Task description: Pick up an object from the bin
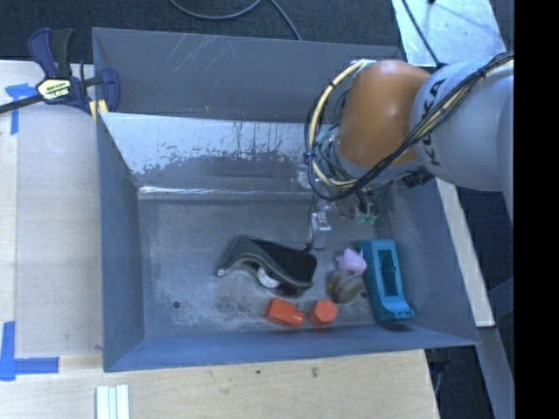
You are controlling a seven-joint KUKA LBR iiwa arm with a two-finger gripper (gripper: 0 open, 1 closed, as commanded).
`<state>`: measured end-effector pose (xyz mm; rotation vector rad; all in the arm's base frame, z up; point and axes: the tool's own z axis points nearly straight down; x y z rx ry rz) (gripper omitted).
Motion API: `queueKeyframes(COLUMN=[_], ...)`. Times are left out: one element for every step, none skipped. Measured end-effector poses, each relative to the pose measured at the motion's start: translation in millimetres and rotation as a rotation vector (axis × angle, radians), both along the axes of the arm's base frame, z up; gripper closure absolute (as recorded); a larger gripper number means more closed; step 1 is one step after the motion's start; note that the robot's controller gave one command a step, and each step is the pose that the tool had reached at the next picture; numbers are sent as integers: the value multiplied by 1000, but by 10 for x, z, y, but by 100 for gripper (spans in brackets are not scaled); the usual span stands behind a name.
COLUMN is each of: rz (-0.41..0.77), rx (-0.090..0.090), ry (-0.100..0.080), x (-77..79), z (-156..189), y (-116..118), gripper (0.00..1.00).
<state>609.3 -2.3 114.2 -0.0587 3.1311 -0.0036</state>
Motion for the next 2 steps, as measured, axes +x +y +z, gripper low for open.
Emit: queueKeyframes(rz=[52,62], rx=[-1,-1], ry=[5,-15], x=[-84,-304], z=[-233,-234], y=[367,574], gripper=[0,0])
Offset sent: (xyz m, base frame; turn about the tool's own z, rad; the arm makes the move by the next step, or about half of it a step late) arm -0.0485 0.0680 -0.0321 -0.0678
